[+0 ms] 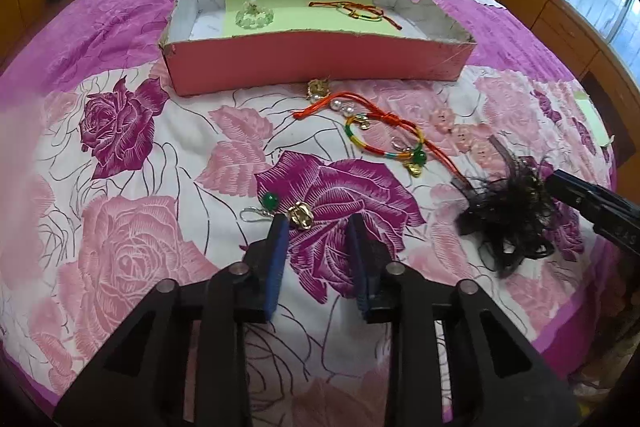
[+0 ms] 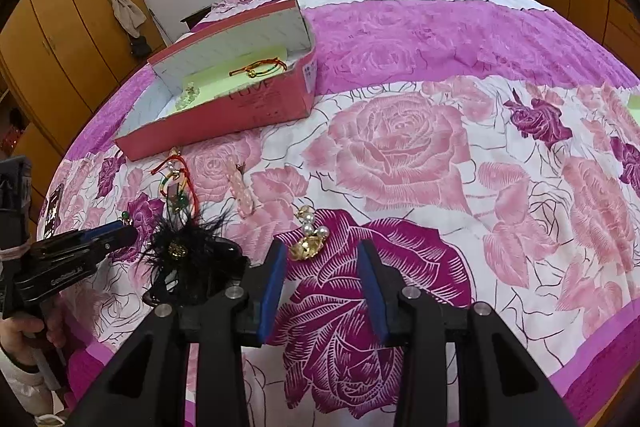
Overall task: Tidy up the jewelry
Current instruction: 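Grasp a small gold charm with the left tool while the right tool grasps the gold bell pendant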
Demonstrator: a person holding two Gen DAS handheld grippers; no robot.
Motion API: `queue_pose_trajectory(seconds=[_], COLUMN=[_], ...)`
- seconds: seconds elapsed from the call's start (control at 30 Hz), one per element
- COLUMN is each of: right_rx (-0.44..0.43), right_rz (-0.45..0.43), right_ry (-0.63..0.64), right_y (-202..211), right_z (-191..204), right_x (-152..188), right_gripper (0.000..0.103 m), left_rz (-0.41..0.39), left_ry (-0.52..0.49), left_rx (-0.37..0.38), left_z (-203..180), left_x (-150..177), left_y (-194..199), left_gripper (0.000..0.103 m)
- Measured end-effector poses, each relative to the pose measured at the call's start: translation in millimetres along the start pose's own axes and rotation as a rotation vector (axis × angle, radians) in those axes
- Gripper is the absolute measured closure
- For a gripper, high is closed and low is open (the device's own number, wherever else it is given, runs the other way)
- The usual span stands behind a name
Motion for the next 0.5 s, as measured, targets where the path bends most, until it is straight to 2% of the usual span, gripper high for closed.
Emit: queue_pose_trajectory(seconds=[0.13, 0.27, 0.5], right_rx=[-0.004, -0.004, -0.009], right_rz=[-0.002, -0.001, 0.006], right_ry=[-0.003, -0.006, -0.015], right_y=[-1.3, -2.3, -9.5], right_z=[-1.8, -2.3, 0.6], right_x=[0.5, 1.0, 0.9], right_gripper=[0.063, 0.063, 0.063], left_rz=[0.000, -0.003, -0.012], left_ry=[0.022, 0.032, 0.027], left_rx=[0.000, -0.006, 0.003], left_z=[4.9, 8.5, 7.6], left_x=[-1.1, -1.7, -2.0], left_y=[-4.4, -6.6, -5.1], left_gripper=[0.088, 0.098, 0.098])
Point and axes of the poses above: each gripper's, at about its wrist camera, not at the fingertips, and y roughly against the way its jaws point, z to its left, x to its underside, the point moved 9 cm from there along -y, roughly the way its jaws point, and after that the axes turned 13 degrees about y, right-handed, at the moved point
